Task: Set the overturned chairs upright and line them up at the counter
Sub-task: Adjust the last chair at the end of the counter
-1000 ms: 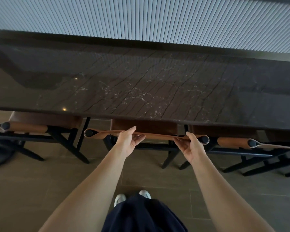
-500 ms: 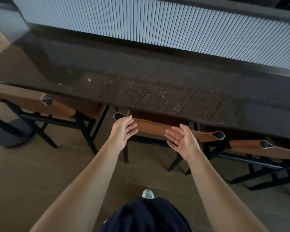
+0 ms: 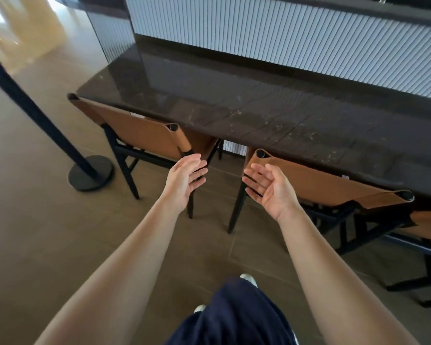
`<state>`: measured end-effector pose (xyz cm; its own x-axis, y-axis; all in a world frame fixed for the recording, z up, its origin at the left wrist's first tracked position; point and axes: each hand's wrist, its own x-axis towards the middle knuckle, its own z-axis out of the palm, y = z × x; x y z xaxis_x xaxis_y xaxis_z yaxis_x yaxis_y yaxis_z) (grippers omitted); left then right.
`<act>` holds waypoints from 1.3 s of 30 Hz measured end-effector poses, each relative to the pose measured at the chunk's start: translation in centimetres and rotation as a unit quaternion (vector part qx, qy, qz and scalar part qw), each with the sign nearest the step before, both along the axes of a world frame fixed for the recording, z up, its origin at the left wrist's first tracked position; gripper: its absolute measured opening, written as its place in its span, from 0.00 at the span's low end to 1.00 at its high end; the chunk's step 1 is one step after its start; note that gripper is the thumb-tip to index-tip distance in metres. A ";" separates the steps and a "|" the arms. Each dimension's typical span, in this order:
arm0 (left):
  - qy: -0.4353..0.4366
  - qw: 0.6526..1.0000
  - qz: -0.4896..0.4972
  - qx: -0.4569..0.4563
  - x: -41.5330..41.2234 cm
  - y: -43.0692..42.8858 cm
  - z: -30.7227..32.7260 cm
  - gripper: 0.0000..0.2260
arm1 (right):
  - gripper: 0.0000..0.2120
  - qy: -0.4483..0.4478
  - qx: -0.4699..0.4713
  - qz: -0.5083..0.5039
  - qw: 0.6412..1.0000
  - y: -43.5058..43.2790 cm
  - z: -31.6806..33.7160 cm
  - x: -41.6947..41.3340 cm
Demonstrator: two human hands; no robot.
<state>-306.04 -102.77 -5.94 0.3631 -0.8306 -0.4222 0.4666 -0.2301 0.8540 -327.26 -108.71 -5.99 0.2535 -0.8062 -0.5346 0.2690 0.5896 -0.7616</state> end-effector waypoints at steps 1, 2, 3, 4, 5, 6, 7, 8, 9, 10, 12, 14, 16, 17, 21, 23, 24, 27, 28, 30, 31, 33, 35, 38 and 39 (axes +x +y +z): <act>-0.001 1.000 0.010 -0.001 1.2 0.6 0.0 0.07 | 0.17 -0.002 0.000 0.012 1.000 0.2 0.1 1.2; -0.001 1.000 0.022 -0.001 2.4 1.2 0.1 0.07 | 0.17 -0.001 0.001 0.023 1.000 0.4 0.4 2.5; -0.001 0.999 0.033 -0.001 3.5 1.6 0.2 0.07 | 0.17 0.002 0.001 0.030 1.000 0.5 0.6 3.6; -0.002 0.999 0.044 -0.001 4.7 1.9 0.3 0.07 | 0.17 0.004 0.003 0.035 0.999 0.5 0.8 4.9; -0.003 0.999 0.054 0.002 5.7 2.2 0.5 0.08 | 0.16 0.007 0.006 0.038 0.999 0.4 1.0 6.0; -0.003 0.998 0.063 0.006 6.5 2.4 0.6 0.09 | 0.16 0.006 0.009 0.042 0.999 0.2 1.1 7.2; -0.001 0.997 0.073 0.009 7.2 2.5 0.6 0.10 | 0.17 0.007 0.010 0.046 0.999 0.0 1.1 8.1; 0.001 0.996 0.085 0.010 8.2 2.5 0.5 0.11 | 0.17 0.007 0.014 0.052 0.999 -0.3 1.1 9.4; 0.001 0.996 0.093 0.015 8.8 2.5 0.5 0.13 | 0.17 0.005 0.017 0.055 0.998 -0.5 0.9 10.1; 0.001 0.994 0.103 0.021 10.0 2.2 0.5 0.14 | 0.17 0.001 0.021 0.062 0.998 -1.0 0.8 11.5; 0.000 0.993 0.116 0.034 11.6 1.5 0.5 0.16 | 0.16 -0.004 0.026 0.068 0.997 -1.9 0.6 13.4; 0.000 0.990 0.131 0.048 13.4 0.4 0.5 0.17 | 0.15 -0.009 0.034 0.072 0.997 -3.1 0.4 15.5; 0.001 0.988 0.137 0.065 15.5 -1.4 0.6 0.17 | 0.16 -0.006 0.044 0.079 0.996 -4.7 0.0 17.7; 0.002 0.988 0.135 0.072 16.3 -2.1 0.7 0.17 | 0.16 -0.003 0.047 0.084 0.995 -5.2 -0.2 18.5; 0.010 0.984 0.155 0.088 19.7 -4.8 0.6 0.18 | 0.16 0.021 0.076 0.121 0.990 -7.5 -1.2 22.3; 0.014 0.982 0.166 0.092 21.3 -6.2 0.3 0.19 | 0.16 0.035 0.084 0.139 0.986 -8.6 -1.7 24.2; 0.019 0.981 0.169 0.094 22.0 -6.8 0.1 0.20 | 0.16 0.037 0.091 0.143 0.985 -9.2 -1.8 24.9; 0.022 0.981 0.164 0.101 23.6 -8.6 -0.3 0.19 | 0.16 0.045 0.094 0.147 0.984 -10.3 -2.0 26.8; 0.022 0.981 0.162 0.107 24.1 -9.2 -0.5 0.18 | 0.15 0.046 0.097 0.145 0.984 -10.5 -2.1 27.4; 0.021 0.980 0.157 0.117 25.3 -10.3 -0.8 0.15 | 0.15 0.046 0.107 0.136 0.984 -10.8 -2.3 28.6; 0.023 0.981 0.151 0.120 26.1 -10.8 -1.0 0.17 | 0.15 0.048 0.113 0.129 0.984 -11.0 -2.5 29.3; 0.034 0.979 0.148 0.133 28.0 -11.5 -1.4 0.26 | 0.15 0.050 0.130 0.111 0.984 -11.3 -2.9 30.8; 0.047 0.979 0.144 0.138 30.2 -12.3 -2.1 0.34 | 0.16 0.056 0.139 0.093 0.984 -11.4 -3.3 32.5; 0.069 0.976 0.130 0.159 33.6 -13.5 -2.7 0.41 | 0.17 0.057 0.175 0.041 0.982 -11.4 -3.7 35.1; 0.069 0.976 0.124 0.163 34.6 -13.9 -2.8 0.40 | 0.18 0.055 0.186 0.027 0.981 -11.3 -3.8 35.9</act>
